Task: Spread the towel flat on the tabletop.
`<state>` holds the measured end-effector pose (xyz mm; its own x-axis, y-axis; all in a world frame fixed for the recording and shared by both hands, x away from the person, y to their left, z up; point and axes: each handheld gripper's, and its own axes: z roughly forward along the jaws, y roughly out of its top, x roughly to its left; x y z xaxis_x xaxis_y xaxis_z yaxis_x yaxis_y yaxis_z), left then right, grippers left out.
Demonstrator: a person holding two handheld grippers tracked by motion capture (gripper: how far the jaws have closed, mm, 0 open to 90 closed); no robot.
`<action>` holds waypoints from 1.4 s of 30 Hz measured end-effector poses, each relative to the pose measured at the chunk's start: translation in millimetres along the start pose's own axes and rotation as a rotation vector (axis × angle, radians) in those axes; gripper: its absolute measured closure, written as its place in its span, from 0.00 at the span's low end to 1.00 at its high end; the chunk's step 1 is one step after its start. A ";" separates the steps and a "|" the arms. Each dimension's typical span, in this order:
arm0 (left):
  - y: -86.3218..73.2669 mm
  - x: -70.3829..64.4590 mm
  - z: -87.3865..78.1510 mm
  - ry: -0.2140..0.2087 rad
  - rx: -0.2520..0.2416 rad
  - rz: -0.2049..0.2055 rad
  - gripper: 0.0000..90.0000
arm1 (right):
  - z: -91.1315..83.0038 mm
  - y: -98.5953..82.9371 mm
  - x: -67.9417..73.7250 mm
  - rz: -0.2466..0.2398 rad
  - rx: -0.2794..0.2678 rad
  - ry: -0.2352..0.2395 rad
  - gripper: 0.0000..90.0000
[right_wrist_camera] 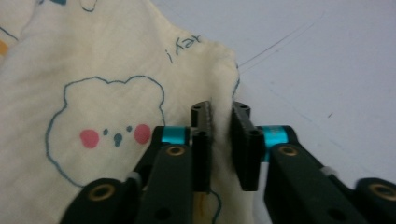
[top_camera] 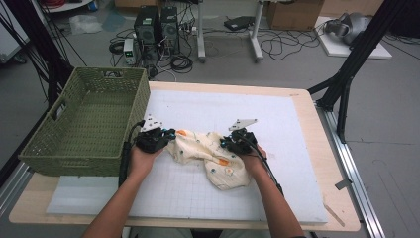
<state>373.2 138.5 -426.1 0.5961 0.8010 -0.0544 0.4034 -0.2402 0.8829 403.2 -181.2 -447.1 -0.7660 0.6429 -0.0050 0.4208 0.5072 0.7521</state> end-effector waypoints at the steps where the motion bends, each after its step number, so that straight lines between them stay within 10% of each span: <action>1: 0.0 -0.5 0.7 0.000 0.002 0.003 0.95 | 0.0 1.3 -1.1 -0.016 0.005 -0.027 0.94; 8: 2.1 -4.6 4.1 0.054 -0.028 -0.042 0.59 | -20.0 2.1 -32.2 0.047 -0.019 -0.296 0.94; 17: 2.7 -8.3 1.2 -0.017 -0.015 -0.046 0.49 | -43.8 -15.0 -64.5 0.198 0.009 -0.571 0.94; 26: 0.2 -33.6 16.4 -0.167 0.044 0.002 0.44 | -67.6 -15.0 -54.9 0.215 -0.080 -0.504 0.63; 35: -2.4 -58.8 32.5 -0.263 0.105 0.063 0.44 | -108.7 -43.6 -32.1 0.184 -0.166 -0.463 0.58; 42: 2.4 -67.0 44.6 -0.172 0.068 0.071 0.59 | -120.1 -66.3 -17.7 0.159 -0.159 -0.415 0.58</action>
<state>365.2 59.8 -441.1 0.7324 0.6765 -0.0770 0.3985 -0.3342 0.8541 330.5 -295.2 -417.8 -0.4254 0.8969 -0.1205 0.4128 0.3108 0.8562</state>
